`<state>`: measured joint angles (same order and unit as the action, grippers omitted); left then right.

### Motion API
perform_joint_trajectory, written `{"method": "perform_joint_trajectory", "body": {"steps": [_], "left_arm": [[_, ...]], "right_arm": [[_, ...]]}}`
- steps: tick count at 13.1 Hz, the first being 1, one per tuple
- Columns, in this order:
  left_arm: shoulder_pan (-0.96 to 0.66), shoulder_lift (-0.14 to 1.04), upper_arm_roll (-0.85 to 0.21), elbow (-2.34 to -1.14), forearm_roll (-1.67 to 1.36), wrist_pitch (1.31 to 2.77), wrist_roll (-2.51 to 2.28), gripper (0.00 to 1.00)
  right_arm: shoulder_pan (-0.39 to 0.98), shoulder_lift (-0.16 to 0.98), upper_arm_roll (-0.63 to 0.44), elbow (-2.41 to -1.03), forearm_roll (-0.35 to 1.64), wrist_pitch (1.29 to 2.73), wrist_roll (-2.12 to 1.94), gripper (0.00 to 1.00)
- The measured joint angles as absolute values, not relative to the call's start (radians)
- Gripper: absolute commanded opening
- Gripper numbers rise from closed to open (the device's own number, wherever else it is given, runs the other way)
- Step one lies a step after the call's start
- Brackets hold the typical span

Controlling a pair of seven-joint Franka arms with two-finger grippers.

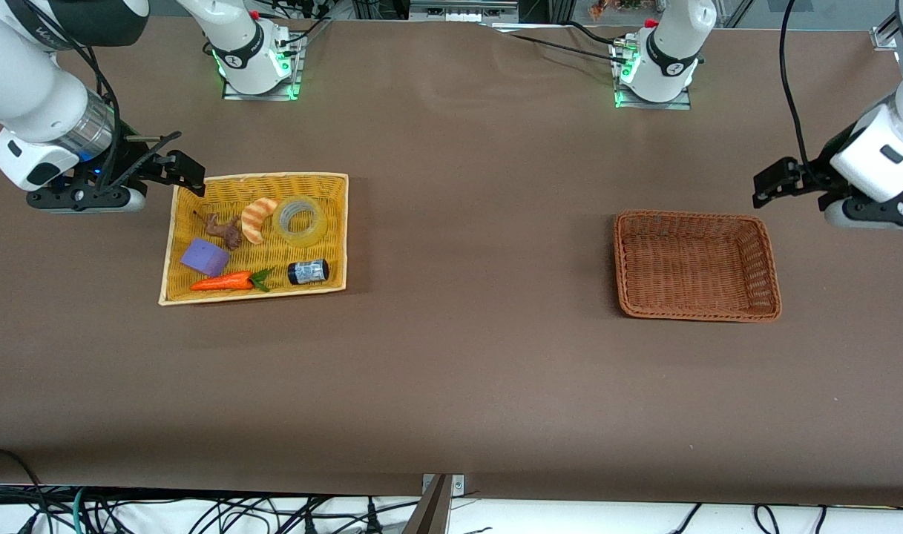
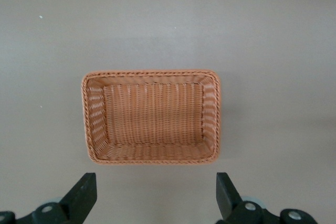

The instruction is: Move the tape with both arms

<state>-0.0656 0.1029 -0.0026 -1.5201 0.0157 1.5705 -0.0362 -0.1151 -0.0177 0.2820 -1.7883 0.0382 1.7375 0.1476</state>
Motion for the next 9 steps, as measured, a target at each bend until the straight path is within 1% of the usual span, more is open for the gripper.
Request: {"method": "perform_joint_trajectory", "body": {"steps": [2,9], "left_arm": [[-0.063,0.126,-0.002,-1.498,0.019,1.571,-0.036,1.0],[-0.06,0.128,0.0,-1.486,0.011,1.571,-0.036,1.0]], "right_arm": [[-0.115,-0.019,0.282,-1.788,0.038,1.715,0.148,1.0],[-0.115,-0.02,0.282,-1.788,0.038,1.703,0.147,1.0]]}}
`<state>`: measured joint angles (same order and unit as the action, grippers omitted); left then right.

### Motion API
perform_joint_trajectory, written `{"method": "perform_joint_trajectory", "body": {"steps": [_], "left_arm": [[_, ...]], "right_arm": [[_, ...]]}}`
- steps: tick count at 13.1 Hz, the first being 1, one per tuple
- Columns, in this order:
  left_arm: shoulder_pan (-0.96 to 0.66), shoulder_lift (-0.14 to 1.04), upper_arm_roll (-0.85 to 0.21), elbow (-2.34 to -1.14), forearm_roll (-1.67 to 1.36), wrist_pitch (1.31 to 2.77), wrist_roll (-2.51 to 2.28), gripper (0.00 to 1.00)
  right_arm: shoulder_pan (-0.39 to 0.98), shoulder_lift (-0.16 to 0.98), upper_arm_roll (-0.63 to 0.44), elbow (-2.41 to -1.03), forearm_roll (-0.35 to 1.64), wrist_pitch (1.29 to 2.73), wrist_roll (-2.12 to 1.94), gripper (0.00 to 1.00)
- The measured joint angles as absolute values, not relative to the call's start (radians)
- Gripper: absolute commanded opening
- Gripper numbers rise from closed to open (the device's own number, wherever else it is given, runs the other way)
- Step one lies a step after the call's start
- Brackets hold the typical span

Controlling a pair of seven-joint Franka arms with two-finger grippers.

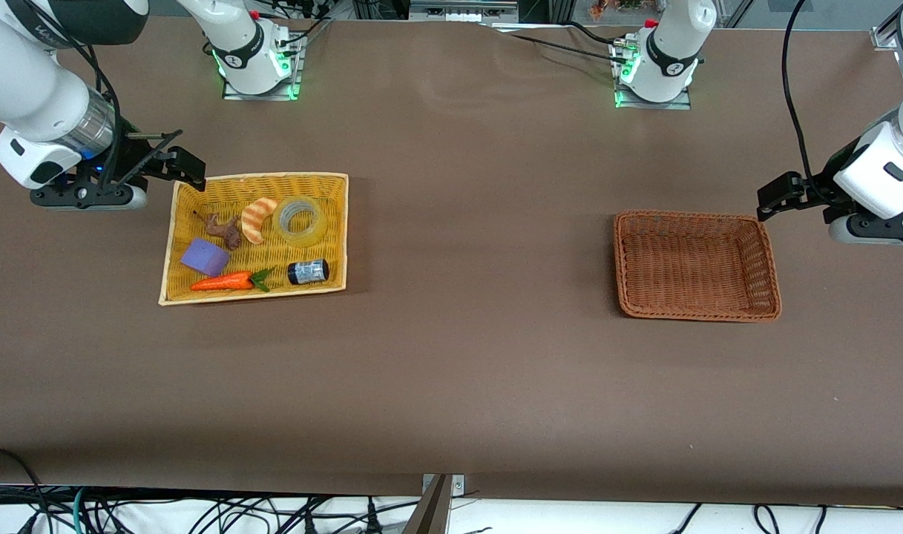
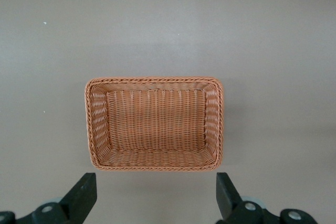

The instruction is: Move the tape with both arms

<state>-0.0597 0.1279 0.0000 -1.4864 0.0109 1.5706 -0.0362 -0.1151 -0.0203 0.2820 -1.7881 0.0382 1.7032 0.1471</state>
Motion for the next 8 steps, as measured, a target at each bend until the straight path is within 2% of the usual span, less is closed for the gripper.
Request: {"method": "perform_joint_trajectory", "body": {"steps": [8], "left_arm": [[-0.06,0.128,0.0,-1.486,0.01,1.571,-0.036,1.0]], "right_arm": [[-0.115,-0.021,0.282,-1.788,0.038,1.695,0.128,1.0]]}}
